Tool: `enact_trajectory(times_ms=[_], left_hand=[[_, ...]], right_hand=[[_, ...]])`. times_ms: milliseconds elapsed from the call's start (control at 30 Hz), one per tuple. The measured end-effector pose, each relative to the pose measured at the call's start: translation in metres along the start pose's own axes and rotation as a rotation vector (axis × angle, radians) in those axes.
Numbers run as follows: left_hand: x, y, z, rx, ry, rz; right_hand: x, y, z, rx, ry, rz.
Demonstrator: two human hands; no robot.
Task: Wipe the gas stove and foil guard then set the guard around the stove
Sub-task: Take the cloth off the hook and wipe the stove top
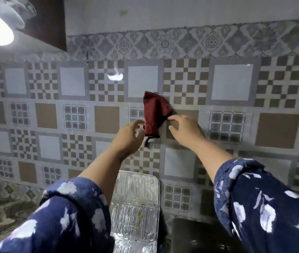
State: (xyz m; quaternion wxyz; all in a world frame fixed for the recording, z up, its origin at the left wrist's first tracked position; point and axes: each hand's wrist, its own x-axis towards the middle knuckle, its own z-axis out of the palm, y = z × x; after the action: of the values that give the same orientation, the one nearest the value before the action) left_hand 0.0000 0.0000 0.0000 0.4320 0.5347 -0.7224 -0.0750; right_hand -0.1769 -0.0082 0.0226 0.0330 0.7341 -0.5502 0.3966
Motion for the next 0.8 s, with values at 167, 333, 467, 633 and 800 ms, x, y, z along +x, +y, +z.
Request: enact_trajectory(times_ms=[167, 333, 467, 633, 800], left_hand=[[0.051, 0.006, 0.026, -0.204, 0.057, 0.004], [0.069, 0.000, 0.037, -0.336, 0.162, -0.001], [0.068, 0.006, 0.021, -0.340, 0.215, 0.033], [0.023, 0.034, 0.006, -0.309, 0.231, 0.038], [-0.064, 0.048, 0.018, -0.463, 0.139, -0.065]], right_hand=[[0.060, 0.003, 0.035, 0.115, 0.248, -0.055], [0.083, 0.007, 0.063, 0.138, 0.366, -0.029], [0.084, -0.002, 0.042, 0.083, 0.452, -0.106], [0.043, -0.019, -0.003, 0.080, 0.415, -0.134], [-0.050, -0.024, -0.028, 0.092, 0.276, -0.023]])
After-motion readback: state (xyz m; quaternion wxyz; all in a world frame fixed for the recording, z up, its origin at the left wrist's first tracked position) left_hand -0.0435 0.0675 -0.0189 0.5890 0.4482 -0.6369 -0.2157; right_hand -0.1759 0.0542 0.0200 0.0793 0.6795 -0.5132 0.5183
